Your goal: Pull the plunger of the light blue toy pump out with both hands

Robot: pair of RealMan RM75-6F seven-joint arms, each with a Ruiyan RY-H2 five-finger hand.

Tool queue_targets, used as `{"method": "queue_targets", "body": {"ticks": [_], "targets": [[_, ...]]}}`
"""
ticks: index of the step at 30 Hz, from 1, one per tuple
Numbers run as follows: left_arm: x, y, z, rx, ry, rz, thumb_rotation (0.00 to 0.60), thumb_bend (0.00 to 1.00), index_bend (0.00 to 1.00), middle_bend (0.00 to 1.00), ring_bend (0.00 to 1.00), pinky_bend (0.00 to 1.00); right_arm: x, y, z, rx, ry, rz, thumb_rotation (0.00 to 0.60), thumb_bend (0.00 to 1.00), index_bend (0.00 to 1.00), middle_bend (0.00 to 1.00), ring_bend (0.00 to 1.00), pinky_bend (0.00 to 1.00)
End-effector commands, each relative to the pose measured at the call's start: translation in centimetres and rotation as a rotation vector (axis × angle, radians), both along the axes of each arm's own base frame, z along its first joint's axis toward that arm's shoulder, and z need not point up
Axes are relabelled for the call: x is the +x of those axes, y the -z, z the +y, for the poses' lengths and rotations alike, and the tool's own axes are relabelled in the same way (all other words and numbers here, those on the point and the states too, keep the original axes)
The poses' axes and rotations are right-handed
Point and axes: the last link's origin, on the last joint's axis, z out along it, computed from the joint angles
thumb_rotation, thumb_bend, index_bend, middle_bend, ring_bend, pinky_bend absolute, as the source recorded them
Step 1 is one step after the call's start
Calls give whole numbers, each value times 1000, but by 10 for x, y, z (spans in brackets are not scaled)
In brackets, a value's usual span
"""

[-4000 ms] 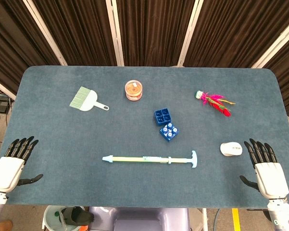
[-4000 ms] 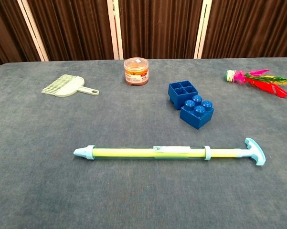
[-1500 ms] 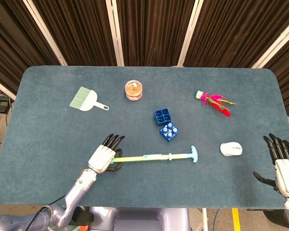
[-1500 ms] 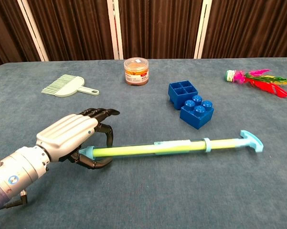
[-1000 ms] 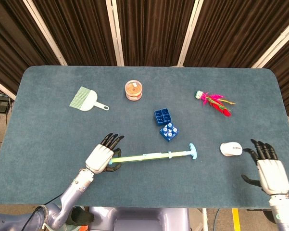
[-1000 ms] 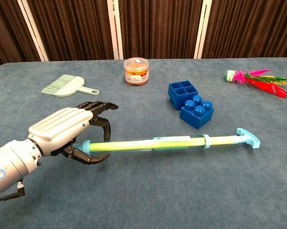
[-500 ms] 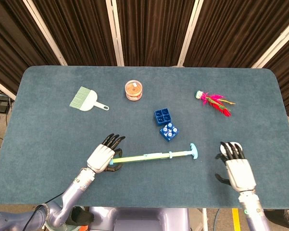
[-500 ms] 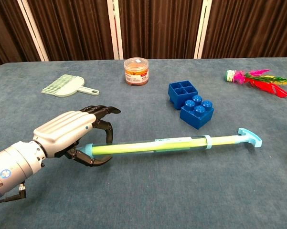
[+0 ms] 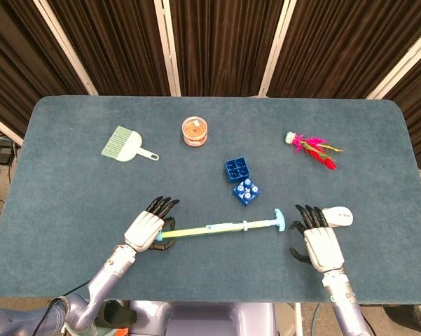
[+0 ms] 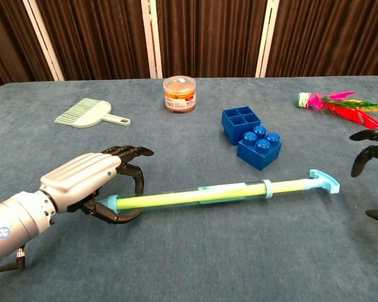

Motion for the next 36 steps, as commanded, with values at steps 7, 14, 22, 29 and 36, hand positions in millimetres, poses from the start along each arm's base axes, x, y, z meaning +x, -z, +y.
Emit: {"method": "queue_targets", "body": {"ticks": [7,14,22,29,36], "targets": [[-5,1,2,-14,-16,-2,600,544,601,47,0,0,10,24,-11,9,-28,-73,600,277,406,121,75,86],[-6,3,3,-33,-26,-9,600,545,601,49,0,0,22,36,-19,12,-64,-91,600,298,408,127,74,86],[-4,6,1,-48,-25,-28,600,543,601,52,0,0,27,51,-28,40,-68,-120,600,309,415,131,75,85],[-3,10,-1,-67,-29,-28,600,544,601,52,0,0,29,62,-34,60,-86,-130,600,315,416,135,75,85],[-3,13,-3,-85,-30,-26,600,544,601,54,0,0,25,70,-42,78,-87,-149,600,331,415,137,75,85]]}}
